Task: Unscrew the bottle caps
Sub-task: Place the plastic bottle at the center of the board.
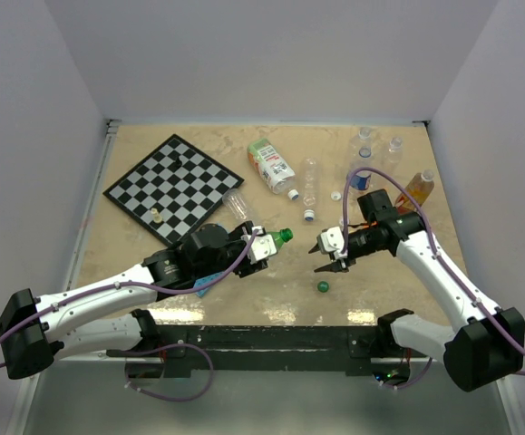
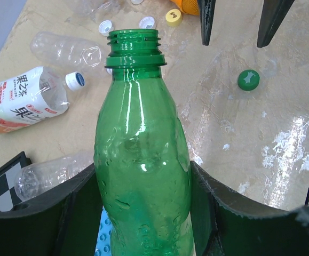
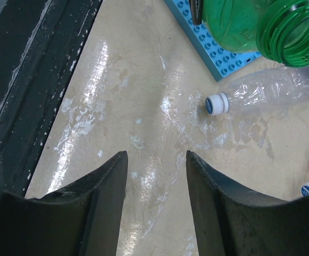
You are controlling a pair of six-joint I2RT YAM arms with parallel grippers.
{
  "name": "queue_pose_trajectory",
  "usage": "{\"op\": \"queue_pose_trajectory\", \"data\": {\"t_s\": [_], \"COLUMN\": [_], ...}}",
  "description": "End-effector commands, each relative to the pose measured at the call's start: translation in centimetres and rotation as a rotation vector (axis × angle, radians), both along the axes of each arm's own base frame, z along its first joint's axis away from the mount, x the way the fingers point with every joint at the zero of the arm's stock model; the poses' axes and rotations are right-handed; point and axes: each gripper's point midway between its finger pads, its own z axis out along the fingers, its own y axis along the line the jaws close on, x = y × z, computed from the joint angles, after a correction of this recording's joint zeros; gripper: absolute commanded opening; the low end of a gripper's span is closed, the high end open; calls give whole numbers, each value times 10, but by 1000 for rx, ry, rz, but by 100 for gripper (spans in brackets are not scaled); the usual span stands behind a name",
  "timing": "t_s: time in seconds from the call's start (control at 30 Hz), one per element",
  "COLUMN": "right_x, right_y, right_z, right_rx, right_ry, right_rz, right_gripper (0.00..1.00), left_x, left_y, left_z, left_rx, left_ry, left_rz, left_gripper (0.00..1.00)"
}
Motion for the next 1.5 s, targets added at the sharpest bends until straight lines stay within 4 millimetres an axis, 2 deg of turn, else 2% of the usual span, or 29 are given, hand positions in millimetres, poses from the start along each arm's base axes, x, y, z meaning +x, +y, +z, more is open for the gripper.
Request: {"op": "queue_pose_trajectory", "data": {"t_s": [0.0, 1.47], "right_x": [-3, -3], "right_y": [6, 4], "right_z": [15, 20], "right_rx": [62, 104], "right_ry": [22, 41], "right_rz": [9, 3], "right_gripper": [51, 54], "left_x": [2, 1], "left_y": [-4, -5], "left_z": [18, 20], "left_rx": [-64, -71], "left_ry": [-29, -29], "left_rz": [1, -6], "left_gripper": [6, 6]}}
